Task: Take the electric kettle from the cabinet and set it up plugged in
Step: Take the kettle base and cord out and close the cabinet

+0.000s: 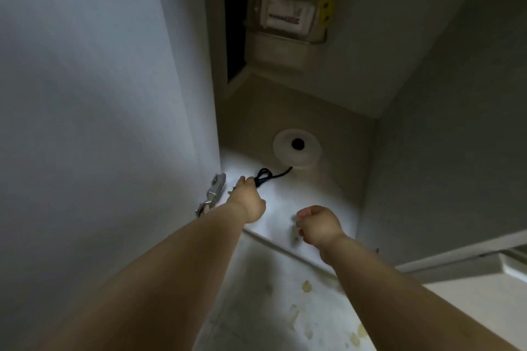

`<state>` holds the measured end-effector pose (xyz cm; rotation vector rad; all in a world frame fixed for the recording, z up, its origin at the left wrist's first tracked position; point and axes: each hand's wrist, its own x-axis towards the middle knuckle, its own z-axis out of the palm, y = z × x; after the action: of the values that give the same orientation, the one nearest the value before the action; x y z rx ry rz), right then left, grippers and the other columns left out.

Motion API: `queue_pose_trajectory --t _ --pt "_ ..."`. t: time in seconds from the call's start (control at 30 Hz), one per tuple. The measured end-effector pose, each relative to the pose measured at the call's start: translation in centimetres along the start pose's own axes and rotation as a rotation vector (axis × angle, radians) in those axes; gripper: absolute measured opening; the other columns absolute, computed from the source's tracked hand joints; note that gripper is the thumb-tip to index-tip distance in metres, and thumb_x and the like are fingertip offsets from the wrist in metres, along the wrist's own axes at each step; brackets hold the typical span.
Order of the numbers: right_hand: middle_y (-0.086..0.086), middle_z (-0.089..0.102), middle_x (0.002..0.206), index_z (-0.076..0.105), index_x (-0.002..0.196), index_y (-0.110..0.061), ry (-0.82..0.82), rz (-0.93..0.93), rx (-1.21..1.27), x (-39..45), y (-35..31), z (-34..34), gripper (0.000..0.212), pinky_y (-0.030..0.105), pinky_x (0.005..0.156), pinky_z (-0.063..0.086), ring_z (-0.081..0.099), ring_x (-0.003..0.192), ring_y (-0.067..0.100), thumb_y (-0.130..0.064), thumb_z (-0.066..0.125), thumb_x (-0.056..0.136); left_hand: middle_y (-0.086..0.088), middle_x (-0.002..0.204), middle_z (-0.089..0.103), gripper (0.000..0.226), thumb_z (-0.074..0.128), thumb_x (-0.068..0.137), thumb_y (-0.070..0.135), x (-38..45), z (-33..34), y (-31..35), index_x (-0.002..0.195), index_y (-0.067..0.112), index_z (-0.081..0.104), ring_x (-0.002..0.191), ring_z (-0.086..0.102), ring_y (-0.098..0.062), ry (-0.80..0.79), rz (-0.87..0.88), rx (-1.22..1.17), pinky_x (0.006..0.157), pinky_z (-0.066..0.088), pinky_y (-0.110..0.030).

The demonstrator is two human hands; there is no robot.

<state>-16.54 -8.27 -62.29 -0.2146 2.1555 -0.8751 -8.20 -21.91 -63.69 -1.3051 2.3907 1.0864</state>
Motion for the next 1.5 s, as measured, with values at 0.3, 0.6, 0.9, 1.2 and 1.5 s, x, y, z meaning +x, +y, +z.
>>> queue_pose_trajectory --t 0.3,0.6,0.9,1.2,1.5 --pt "0.018 0.062 0.098 0.066 0.100 0.001 0.050 0.012 -0.037 2.5 1.2 -1.8 0.021 0.043 0.092 0.048 0.060 0.098 0.036 -0.007 0.050 0.089 -0.017 0.141 0.031 0.074 0.064 0.084 0.030 1.9 1.6 0.4 0.142 0.008 0.023 0.125 0.046 -0.034 -0.055 -0.127 0.050 0.102 0.041 -0.038" --pt "0.017 0.056 0.118 0.039 0.134 -0.005 0.090 0.233 0.269 3.1 0.5 -1.6 0.055 0.036 0.069 0.050 0.055 0.086 0.029 -0.032 0.056 0.088 -0.017 0.120 0.054 0.029 0.046 0.089 0.020 -1.9 1.5 -2.8 0.116 0.012 0.054 0.117 0.049 -0.031 0.027 -0.197 0.054 0.098 0.046 -0.037" --pt "0.025 0.063 0.111 0.055 0.116 0.002 0.117 0.212 0.583 0.8 -1.3 -1.5 0.027 0.041 0.064 0.050 0.061 0.070 0.030 0.001 0.048 0.090 -0.014 0.113 0.065 0.028 0.058 0.087 0.022 -5.3 -0.6 -3.2 0.111 0.008 0.061 0.106 0.062 -0.030 0.029 -0.172 -0.219 0.088 0.049 -0.033" --pt "0.026 0.056 0.126 0.049 0.125 0.008 0.102 0.328 0.349 -13.0 -9.6 -8.0 0.037 0.045 0.100 0.046 0.057 0.113 0.038 -0.005 0.054 0.090 -0.013 0.106 0.070 0.025 0.057 0.085 0.029 -20.4 -10.5 2.8 0.102 0.011 0.065 0.099 0.065 -0.027 -0.045 -0.261 -0.098 0.080 0.050 -0.029" --pt "0.020 0.060 0.122 0.052 0.124 0.004 0.073 0.422 0.221 -35.1 -22.8 -15.9 0.040 0.042 0.099 0.047 0.059 0.111 0.034 -0.014 0.057 0.088 -0.013 0.119 0.064 0.034 0.053 0.088 0.023 -38.6 -29.7 12.9 0.115 0.005 0.063 0.109 0.059 -0.027 -0.138 -0.235 0.157 0.084 0.046 -0.028"
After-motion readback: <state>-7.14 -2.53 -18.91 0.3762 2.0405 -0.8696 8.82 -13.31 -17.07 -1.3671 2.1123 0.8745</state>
